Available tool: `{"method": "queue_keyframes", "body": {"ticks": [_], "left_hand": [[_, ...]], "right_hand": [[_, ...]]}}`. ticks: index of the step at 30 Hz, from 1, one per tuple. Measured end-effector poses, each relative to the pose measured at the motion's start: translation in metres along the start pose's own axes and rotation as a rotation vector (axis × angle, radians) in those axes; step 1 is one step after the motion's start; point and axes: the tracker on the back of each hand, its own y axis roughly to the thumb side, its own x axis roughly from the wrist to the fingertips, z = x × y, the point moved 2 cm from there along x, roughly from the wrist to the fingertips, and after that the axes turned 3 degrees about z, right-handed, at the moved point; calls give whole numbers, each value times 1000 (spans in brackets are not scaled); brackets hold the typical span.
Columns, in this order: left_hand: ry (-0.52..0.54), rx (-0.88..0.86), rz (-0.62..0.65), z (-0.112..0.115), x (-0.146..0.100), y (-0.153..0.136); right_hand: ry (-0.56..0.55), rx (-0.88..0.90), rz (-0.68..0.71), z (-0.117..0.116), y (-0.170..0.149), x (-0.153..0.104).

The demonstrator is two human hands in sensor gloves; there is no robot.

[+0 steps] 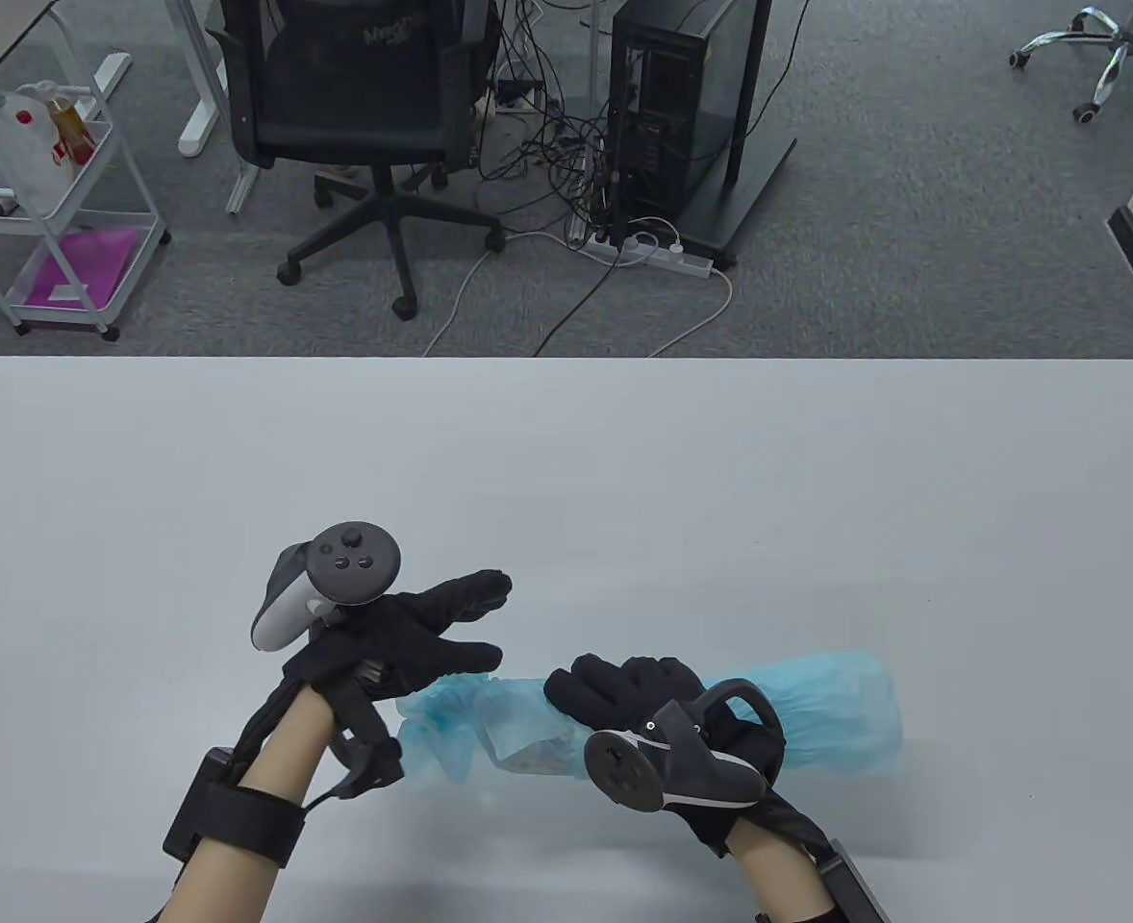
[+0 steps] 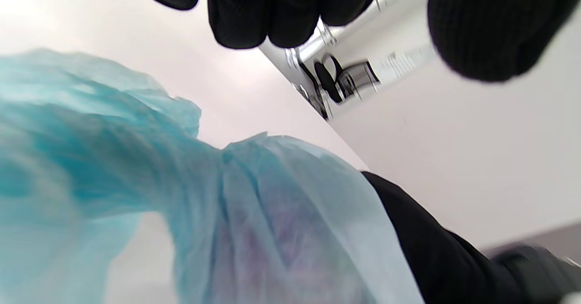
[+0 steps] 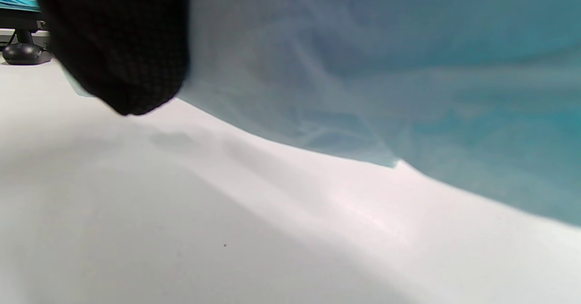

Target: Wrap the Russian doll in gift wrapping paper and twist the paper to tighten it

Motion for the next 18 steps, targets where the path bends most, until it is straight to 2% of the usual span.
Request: {"method": "queue_keyframes", "body": {"ticks": [1,3,5,7,8,10,12,16,18], "left_hand": [[-49,74,-3,7,4,2],[-270,299,-52,33,13,5],[-331,303,-31,51,17,12],[-302,321,-9,67,18,24],[-284,467,-21,72,17,32],[-193,687,-30,76,14,42],[-118,812,-33,82,9,51],[54,915,44,89,3,56],[73,836,92,88,2,51]], "right_hand": [[-5,3,3,1,1,0],[-20,24,2,5,2,1],[-1,15,0,5,1,2],[-19,65,-10,6,-4,1],[-32,122,-12,4,-6,1],[-44,109,-35,4,-11,-1],[-62,166,-48,4,-17,-3],[-60,201,-47,6,-21,-4],[-50,193,-32,4,-18,-3]]}}
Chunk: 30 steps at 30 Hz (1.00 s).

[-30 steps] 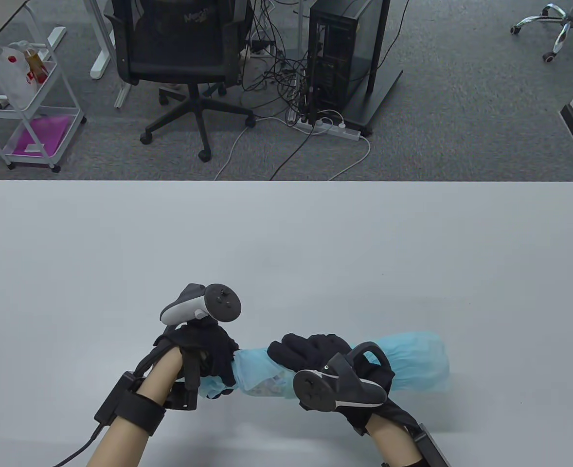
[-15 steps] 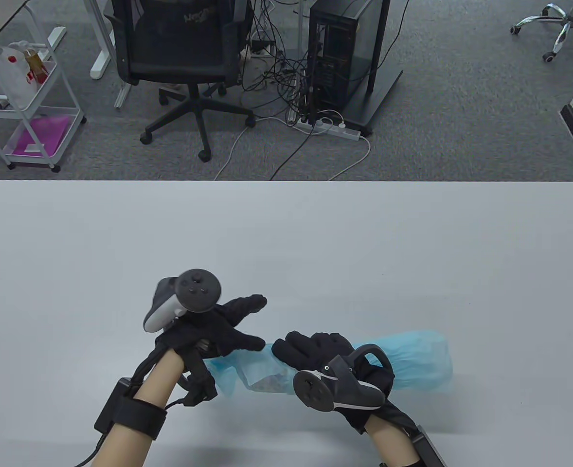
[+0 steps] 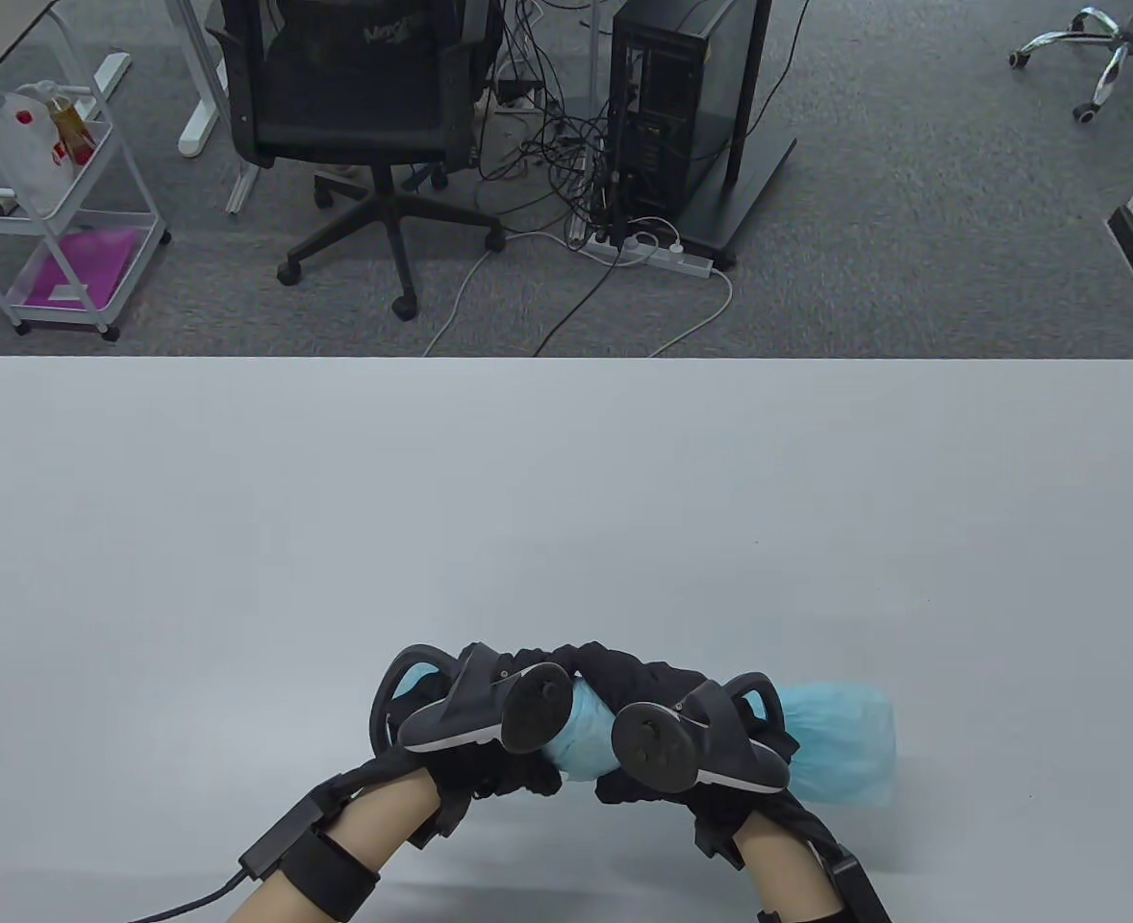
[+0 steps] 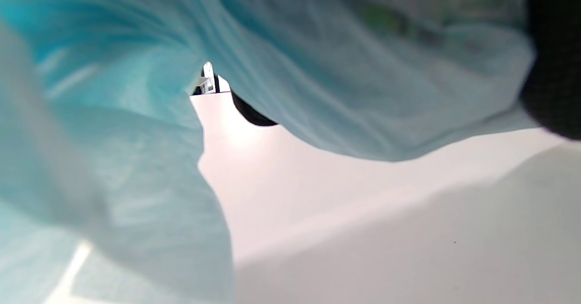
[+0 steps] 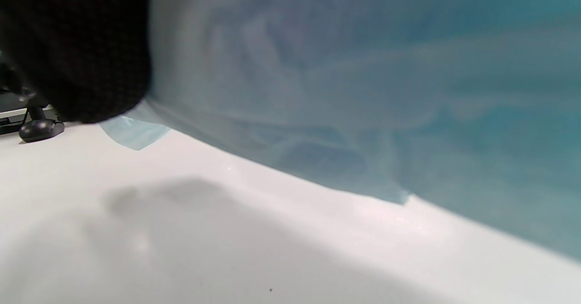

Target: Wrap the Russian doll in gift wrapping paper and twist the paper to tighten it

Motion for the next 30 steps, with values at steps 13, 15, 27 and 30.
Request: {"method": "queue_keyframes", "body": {"ticks": [13,15,27,30], "left_hand": [[-119,-351,-40,0,-6,-68],[-117,-402,-27,-2,-8,-72],[26,-289,-12,-14,-14,-52],[51,-301,-5,-12,-15,-50]], "right_hand": [[-240,-581,-43,12,9,-59],[-281,-652,-118,7,0,-65],[-276,-723,-295,5,-7,-38],[-287,-620,-302,8,-10,-35]]}}
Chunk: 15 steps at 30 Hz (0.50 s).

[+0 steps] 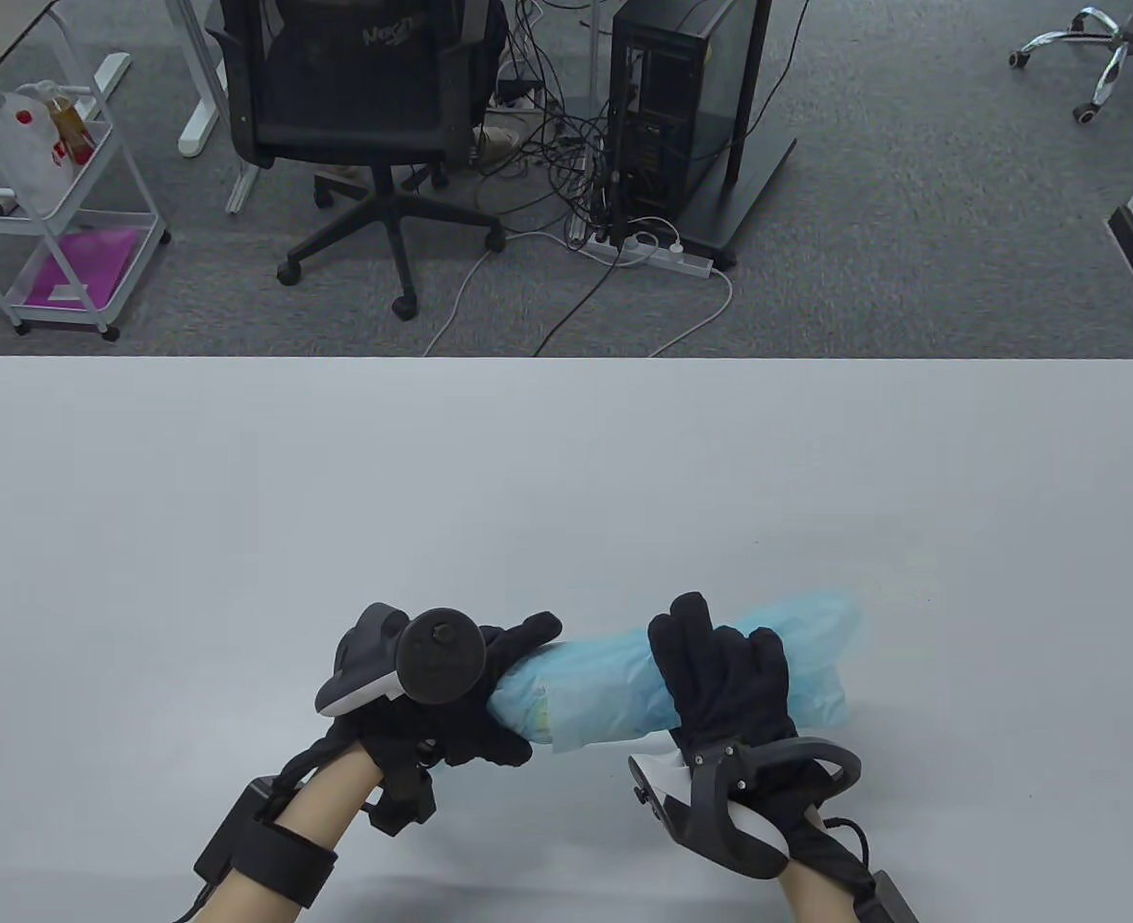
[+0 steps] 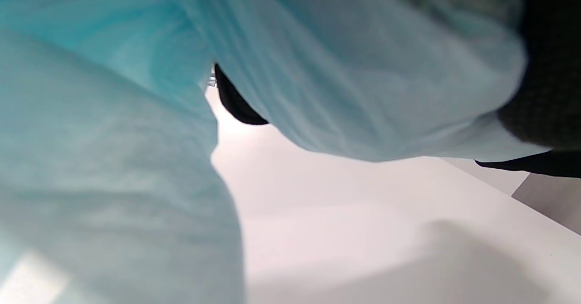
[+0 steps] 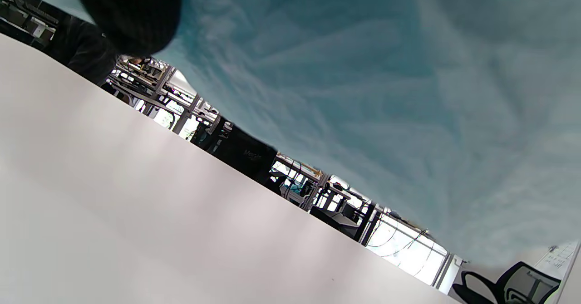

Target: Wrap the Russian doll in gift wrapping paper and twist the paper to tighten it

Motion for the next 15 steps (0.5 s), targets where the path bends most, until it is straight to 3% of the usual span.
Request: {"method": "queue_keyframes", "body": {"ticks": [5,8,11,15], "left_hand": [[47,57,44,6,-3,8],[61,64,91,7,-6,12],[67,69,138,9,-10,18],[88,147,195,11,-17,26]], "right_hand": [[75,241,13,6,-8,13],[239,422,100,-1,-18,25],[529,616,175,-14,-26,36],[817,757,216,-30,-27,42]]}}
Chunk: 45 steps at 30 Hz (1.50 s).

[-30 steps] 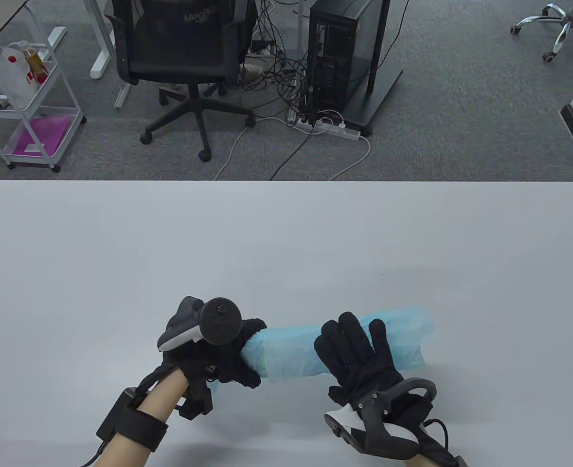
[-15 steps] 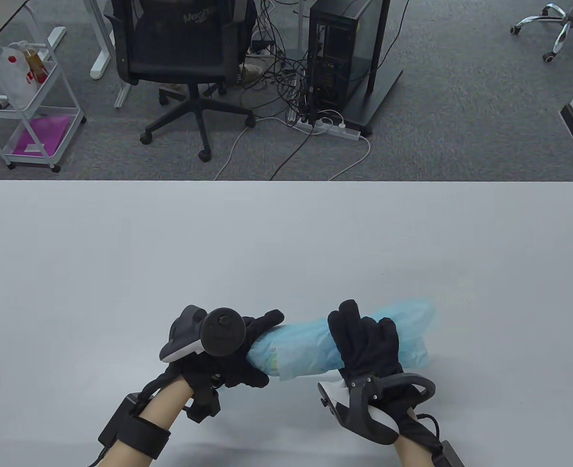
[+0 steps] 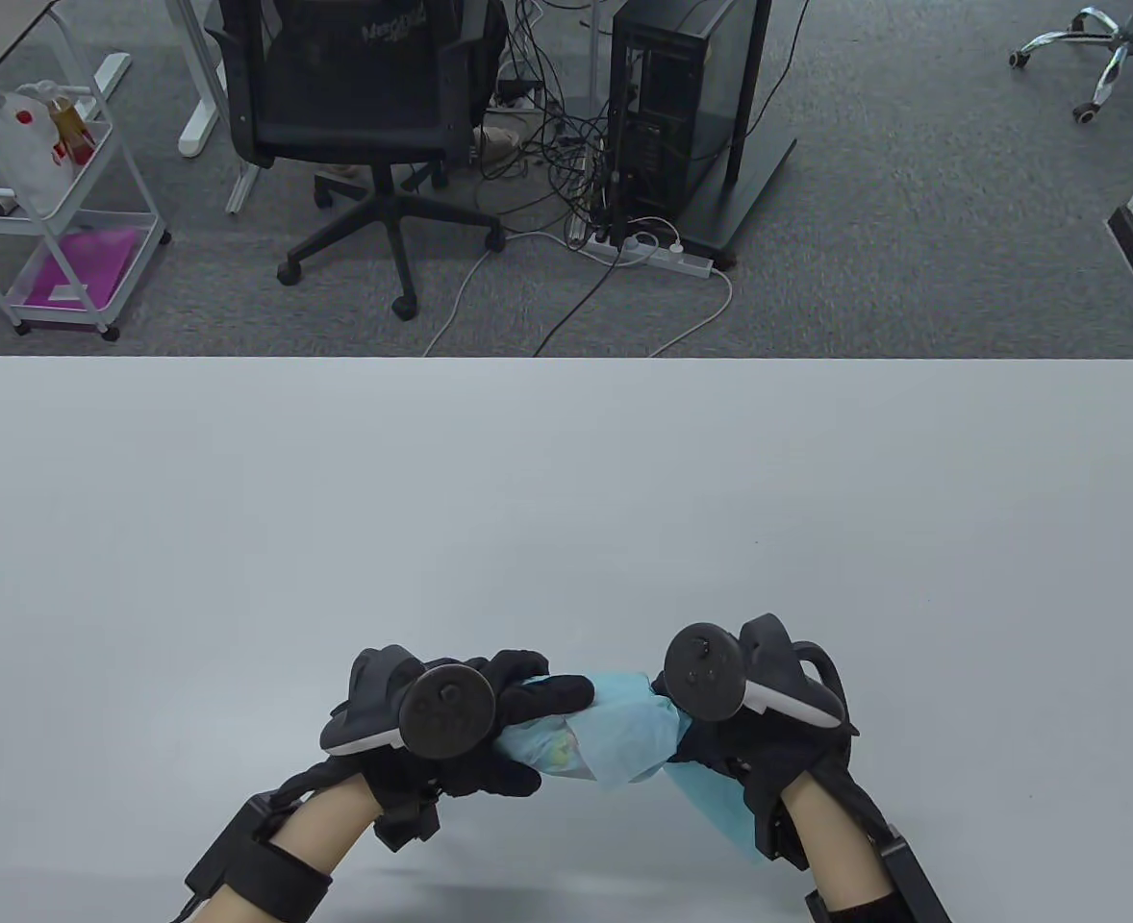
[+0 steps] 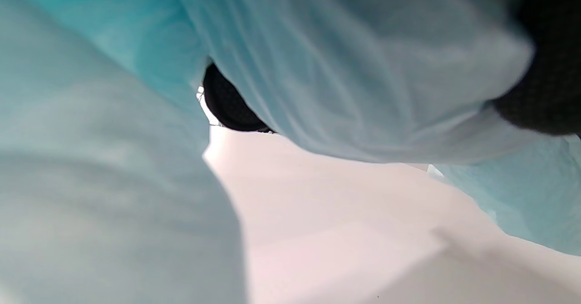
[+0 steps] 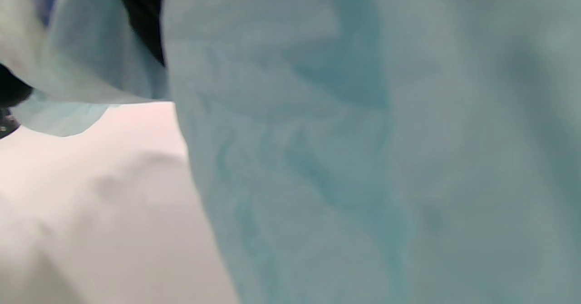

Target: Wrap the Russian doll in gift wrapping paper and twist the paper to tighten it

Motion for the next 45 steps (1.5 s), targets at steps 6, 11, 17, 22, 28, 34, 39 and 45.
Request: {"method": "queue_keyframes", "body": {"ticks": [6,11,17,22,28,34,39,45], "left_hand": [[12,11,39,2,-5,5],[10,13,78,3,-5,9],[20,-19,104,1,-9,8],[45,21,59,0,-11,3],[109,-3,-23,-2,-12,-6],[92,26,-100,-7,-5,-15],[92,-37,-150,-5,-2,-25],[93,-163,-158,-7,-1,-31]], "right_hand": [[189,217,46,-10,-15,12],[239,302,91,-20,-19,20],[250,473,198,-32,-22,23],[187,434,147,-30,-25,17],[-250,361,100,-7,-30,-14],[-671,370,168,-3,-19,-57],[-831,-167,107,-24,16,-82],[-739,-812,-139,-57,33,-62]]}}
